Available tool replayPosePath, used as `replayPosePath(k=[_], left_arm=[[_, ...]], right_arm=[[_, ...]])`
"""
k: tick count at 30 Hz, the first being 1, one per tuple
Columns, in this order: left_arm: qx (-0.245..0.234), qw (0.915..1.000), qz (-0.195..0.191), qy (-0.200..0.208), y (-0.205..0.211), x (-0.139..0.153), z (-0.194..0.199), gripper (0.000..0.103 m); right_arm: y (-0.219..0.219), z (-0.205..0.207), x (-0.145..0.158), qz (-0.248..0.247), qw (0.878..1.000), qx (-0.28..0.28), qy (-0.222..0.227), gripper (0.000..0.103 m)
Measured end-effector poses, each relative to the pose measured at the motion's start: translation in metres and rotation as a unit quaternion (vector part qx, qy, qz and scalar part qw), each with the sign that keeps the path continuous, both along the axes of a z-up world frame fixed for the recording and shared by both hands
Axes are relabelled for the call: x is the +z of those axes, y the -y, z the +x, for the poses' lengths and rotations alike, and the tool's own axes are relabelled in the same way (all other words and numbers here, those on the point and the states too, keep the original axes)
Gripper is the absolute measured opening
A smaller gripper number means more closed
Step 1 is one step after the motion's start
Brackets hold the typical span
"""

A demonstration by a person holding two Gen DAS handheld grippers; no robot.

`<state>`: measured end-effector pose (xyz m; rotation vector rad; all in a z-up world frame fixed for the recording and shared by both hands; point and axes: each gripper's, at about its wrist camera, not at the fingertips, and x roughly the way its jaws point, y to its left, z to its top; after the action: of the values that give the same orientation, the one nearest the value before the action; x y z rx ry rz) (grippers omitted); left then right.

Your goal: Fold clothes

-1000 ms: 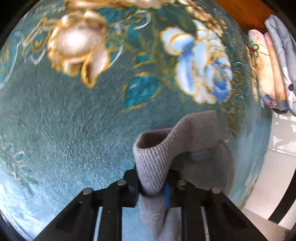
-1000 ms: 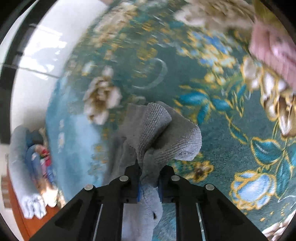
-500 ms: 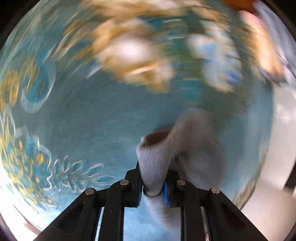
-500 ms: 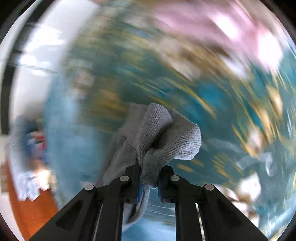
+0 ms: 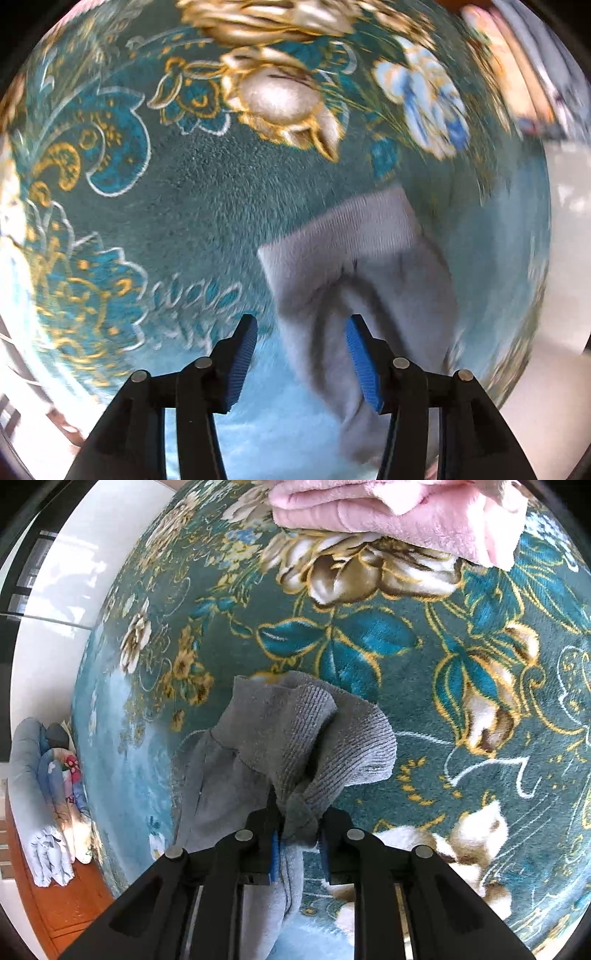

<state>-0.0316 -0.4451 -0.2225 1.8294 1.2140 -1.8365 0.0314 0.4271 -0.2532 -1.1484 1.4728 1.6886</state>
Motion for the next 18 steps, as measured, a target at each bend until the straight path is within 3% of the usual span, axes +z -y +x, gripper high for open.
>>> replayPosePath(k=[5, 10, 15, 18], left_arm=[[-0.109, 0.9922, 0.03, -0.052, -0.049, 0.024, -0.033, 0.057], [-0.203, 0.9773, 0.057, -0.024, -0.115, -0.01, -0.074, 0.057], [-0.254, 0.9661, 0.044, 0.006, -0.158, -0.042, -0.1, 0.055], [-0.225, 0.973, 0.036, -0.039, -0.15, -0.03, -0.121, 0.056]], right_arm=[[0.001, -0.004, -0.011, -0.01, 1.0, -0.014, 0.003, 0.031], [0.008, -0.005, -0.014, -0.009, 1.0, -0.012, 0.005, 0.034], [0.009, 0.0, -0.017, -0.026, 1.0, -0.017, -0.003, 0.034], [0.008, 0.003, -0.017, -0.03, 0.999, -0.019, -0.015, 0.034]])
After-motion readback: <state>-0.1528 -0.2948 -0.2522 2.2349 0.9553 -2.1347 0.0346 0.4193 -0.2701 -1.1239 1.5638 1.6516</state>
